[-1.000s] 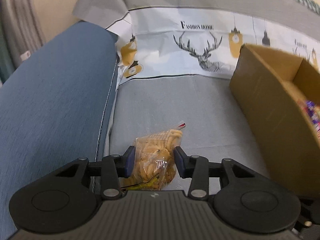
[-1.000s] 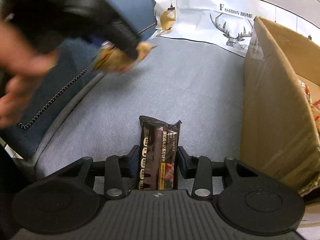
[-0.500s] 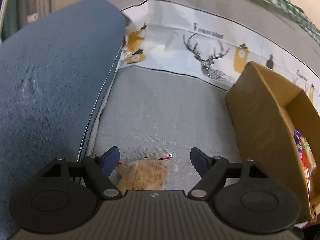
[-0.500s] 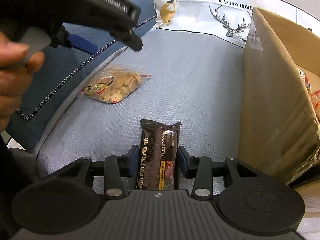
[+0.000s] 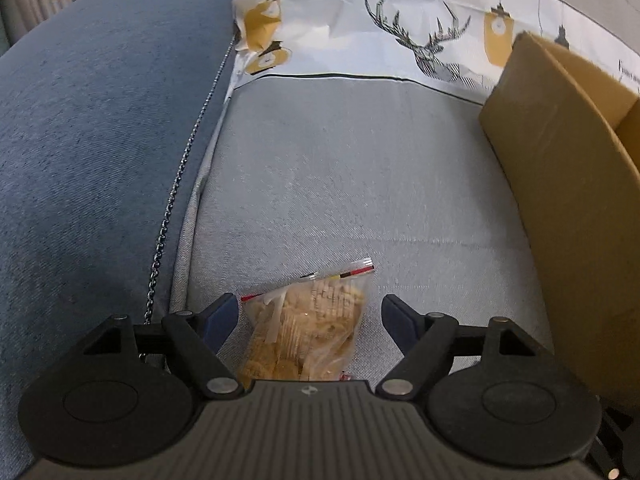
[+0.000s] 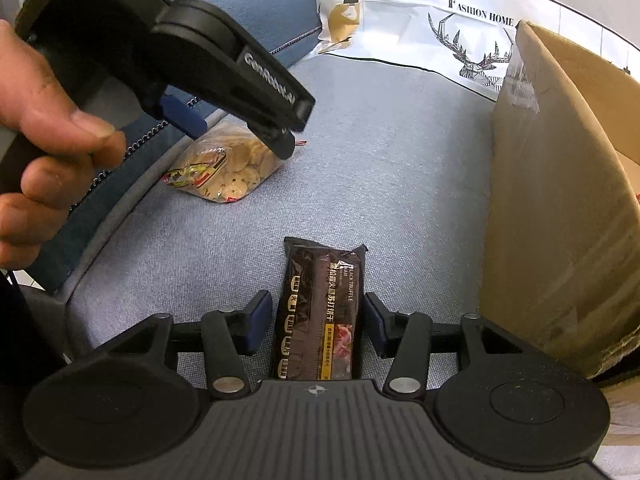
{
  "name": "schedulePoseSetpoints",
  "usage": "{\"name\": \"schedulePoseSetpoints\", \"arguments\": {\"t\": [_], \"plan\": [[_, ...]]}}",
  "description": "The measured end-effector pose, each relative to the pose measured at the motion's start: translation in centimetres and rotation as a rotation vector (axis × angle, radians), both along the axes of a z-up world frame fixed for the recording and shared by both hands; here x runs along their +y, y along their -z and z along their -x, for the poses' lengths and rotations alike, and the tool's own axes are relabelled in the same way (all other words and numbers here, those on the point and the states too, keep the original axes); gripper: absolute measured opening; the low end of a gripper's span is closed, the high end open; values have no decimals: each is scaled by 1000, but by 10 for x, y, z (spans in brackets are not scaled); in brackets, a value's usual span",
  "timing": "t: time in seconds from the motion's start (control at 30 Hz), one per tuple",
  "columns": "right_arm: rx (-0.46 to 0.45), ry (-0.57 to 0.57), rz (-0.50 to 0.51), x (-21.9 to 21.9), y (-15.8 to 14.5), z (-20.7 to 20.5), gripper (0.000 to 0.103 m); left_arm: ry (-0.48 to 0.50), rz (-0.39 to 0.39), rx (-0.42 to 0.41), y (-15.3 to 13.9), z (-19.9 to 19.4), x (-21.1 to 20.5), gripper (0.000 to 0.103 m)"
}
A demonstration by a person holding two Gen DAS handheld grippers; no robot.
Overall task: Organize snacks
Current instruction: 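Lower the left tool onto the clear biscuit bag and close it while the right tool holds the chocolate bar, then lift the biscuit bag with the left tool while the right tool carries the chocolate bar over the box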
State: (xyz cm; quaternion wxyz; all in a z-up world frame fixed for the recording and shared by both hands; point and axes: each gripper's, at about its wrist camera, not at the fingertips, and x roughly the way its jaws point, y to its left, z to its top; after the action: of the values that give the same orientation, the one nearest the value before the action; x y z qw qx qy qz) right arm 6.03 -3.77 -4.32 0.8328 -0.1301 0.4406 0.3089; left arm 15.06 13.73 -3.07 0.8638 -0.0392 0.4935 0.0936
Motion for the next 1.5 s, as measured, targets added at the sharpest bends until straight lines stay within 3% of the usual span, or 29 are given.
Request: {"name": "schedulePoseSetpoints", "arguments": {"t": [0.2, 0.5, 0.63, 0.87, 1.23, 1.5], "plan": [[-3, 4, 5, 1, 0, 1, 52, 15, -20, -5, 0, -2, -2, 81], [-8, 3, 6, -2, -2, 0, 42, 18, -33, -2, 1, -1, -2, 60], [-28, 20, -11, -3, -6, 1, 41, -4, -20, -49, -7, 2, 3, 53], [-34, 37, -20, -5, -6, 1, 41, 18, 3, -27, -5, 0, 1, 54], [-6, 29, 8, 1, 1, 2, 43, 45, -34, 11, 4, -4, -3, 59], [-21, 32, 0, -2, 0, 2, 41, 34, -9, -38, -5, -1, -3, 52]]}}
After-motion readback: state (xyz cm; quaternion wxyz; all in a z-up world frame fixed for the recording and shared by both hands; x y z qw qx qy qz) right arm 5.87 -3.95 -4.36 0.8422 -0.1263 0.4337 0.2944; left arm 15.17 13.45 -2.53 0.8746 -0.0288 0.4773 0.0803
